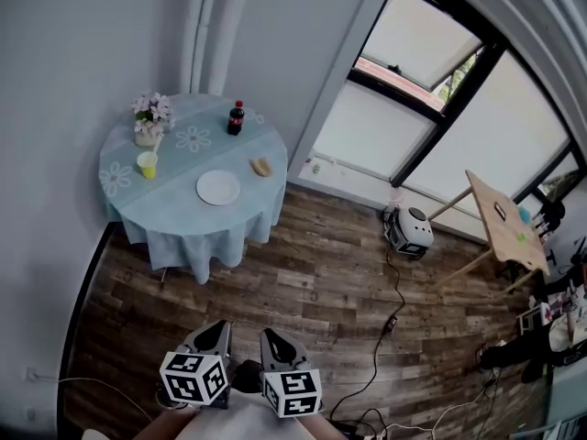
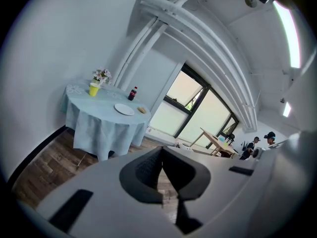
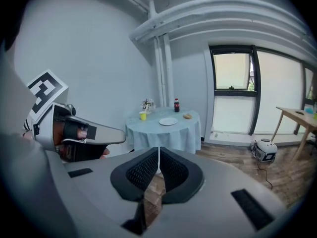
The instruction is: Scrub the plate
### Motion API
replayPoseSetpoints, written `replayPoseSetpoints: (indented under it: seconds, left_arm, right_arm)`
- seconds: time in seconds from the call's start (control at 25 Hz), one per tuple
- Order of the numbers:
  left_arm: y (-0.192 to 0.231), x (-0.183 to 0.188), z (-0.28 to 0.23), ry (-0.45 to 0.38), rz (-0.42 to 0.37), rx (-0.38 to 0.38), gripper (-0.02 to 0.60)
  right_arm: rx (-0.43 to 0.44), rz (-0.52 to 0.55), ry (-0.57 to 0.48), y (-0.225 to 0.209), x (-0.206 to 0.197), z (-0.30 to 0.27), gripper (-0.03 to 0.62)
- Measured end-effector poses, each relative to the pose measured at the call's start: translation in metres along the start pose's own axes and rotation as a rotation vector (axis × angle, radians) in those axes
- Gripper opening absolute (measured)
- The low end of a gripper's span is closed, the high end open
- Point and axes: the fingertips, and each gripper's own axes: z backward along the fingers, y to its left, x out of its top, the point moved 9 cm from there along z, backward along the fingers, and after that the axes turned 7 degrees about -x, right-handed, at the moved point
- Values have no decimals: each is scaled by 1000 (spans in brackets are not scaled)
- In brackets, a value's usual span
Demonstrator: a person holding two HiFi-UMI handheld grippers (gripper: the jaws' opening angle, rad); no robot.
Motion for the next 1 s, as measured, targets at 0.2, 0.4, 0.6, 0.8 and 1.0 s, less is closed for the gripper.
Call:
replayPoseSetpoints:
  seconds: [0.2, 0.4, 0.6, 0.8, 1.0]
  left_arm:
    - [6, 1, -1, 2, 33, 8, 9]
    - [8, 8, -6, -8, 18, 27, 9]
    - [12, 10, -18, -9, 26, 34, 9]
    - [19, 20, -30, -37, 55, 55, 9]
    - [24, 34, -52, -45, 58, 81, 9]
  right_arm:
    - [11, 12, 23, -13, 2, -2, 38]
    - [-12, -10, 27, -28, 2, -10, 38]
    - [7, -26, 13, -40, 8, -28, 38]
    - [86, -42, 18, -48, 13, -49, 38]
    - [80, -68, 37, -64, 32, -76, 38]
